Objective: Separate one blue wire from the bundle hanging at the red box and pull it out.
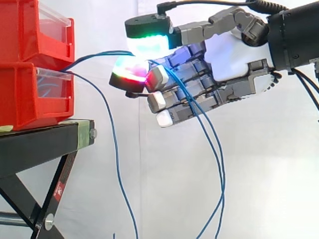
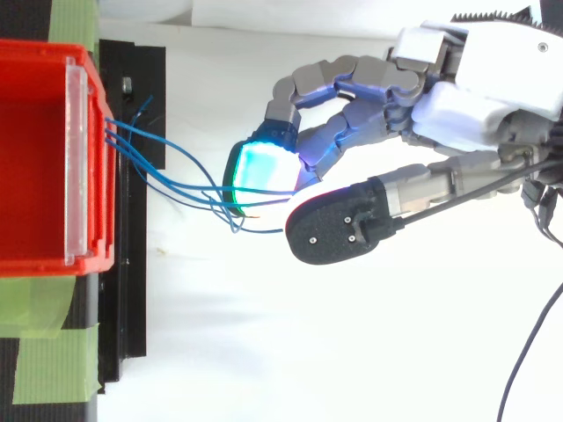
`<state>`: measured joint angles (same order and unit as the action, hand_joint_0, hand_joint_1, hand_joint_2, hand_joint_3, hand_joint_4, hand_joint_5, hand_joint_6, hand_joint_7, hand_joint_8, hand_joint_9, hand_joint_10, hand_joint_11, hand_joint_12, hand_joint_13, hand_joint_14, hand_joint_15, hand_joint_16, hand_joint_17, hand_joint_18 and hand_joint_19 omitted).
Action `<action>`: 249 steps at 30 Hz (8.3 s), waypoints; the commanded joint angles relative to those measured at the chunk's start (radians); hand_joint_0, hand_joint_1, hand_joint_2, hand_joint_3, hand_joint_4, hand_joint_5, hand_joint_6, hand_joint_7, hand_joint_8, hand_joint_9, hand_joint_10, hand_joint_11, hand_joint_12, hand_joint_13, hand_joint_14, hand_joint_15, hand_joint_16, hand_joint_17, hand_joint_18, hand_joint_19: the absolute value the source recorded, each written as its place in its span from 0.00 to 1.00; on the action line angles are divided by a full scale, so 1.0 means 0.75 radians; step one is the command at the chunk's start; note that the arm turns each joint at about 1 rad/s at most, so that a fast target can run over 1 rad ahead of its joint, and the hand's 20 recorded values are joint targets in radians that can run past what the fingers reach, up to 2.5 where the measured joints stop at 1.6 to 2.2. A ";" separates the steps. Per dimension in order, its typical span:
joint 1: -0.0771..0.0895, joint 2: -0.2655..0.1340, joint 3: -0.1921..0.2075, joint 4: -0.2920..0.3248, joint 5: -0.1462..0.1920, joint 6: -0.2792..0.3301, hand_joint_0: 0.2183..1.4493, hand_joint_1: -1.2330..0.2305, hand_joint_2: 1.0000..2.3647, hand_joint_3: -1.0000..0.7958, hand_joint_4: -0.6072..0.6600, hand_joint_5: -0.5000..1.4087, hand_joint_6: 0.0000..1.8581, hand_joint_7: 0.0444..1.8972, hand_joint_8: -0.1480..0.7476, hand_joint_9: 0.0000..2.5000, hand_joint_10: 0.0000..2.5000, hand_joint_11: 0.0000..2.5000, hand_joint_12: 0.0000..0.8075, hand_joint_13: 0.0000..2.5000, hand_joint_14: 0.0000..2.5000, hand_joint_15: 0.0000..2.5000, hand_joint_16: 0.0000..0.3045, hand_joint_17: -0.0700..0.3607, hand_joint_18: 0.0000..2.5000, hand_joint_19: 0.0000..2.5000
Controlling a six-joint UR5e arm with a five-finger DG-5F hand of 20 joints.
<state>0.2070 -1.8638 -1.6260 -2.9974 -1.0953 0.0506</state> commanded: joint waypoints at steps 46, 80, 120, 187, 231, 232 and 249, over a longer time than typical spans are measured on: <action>0.000 0.000 0.000 0.002 0.000 0.000 0.35 0.27 0.01 0.39 0.67 0.11 0.47 0.63 0.51 0.11 0.01 0.58 0.47 0.20 0.01 0.60 0.15 0.41 0.15 0.29; 0.000 0.000 0.000 0.002 0.000 0.000 0.40 0.32 0.02 0.48 0.68 0.12 0.48 0.61 0.49 0.12 0.01 0.58 0.46 0.21 0.01 0.60 0.15 0.40 0.16 0.30; 0.000 0.000 0.000 -0.016 0.000 0.002 0.32 0.28 0.00 0.28 0.68 0.12 0.46 0.61 0.48 0.10 0.01 0.60 0.46 0.20 0.01 0.59 0.15 0.40 0.15 0.29; 0.012 0.000 0.000 -0.022 0.000 0.057 0.31 0.34 0.03 0.58 0.50 0.15 0.46 0.65 0.46 0.24 0.01 0.50 0.47 0.27 0.01 0.56 0.14 0.38 0.20 0.30; 0.012 0.000 0.000 -0.039 0.000 0.059 0.35 0.29 0.03 0.53 0.56 0.15 0.45 0.60 0.50 0.26 0.00 0.62 0.43 0.34 0.46 0.57 0.14 0.39 0.24 0.31; 0.010 0.000 0.000 -0.041 0.000 0.059 0.36 0.28 0.03 0.53 0.56 0.15 0.45 0.60 0.50 0.26 0.01 0.62 0.43 0.34 0.45 0.58 0.15 0.39 0.24 0.30; 0.012 0.000 0.000 -0.047 0.000 0.053 0.43 0.21 0.02 0.45 0.59 0.14 0.47 0.62 0.49 0.23 0.00 0.62 0.44 0.30 0.41 0.60 0.14 0.38 0.21 0.27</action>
<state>0.2154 -1.8638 -1.6260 -3.0327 -1.0952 0.0934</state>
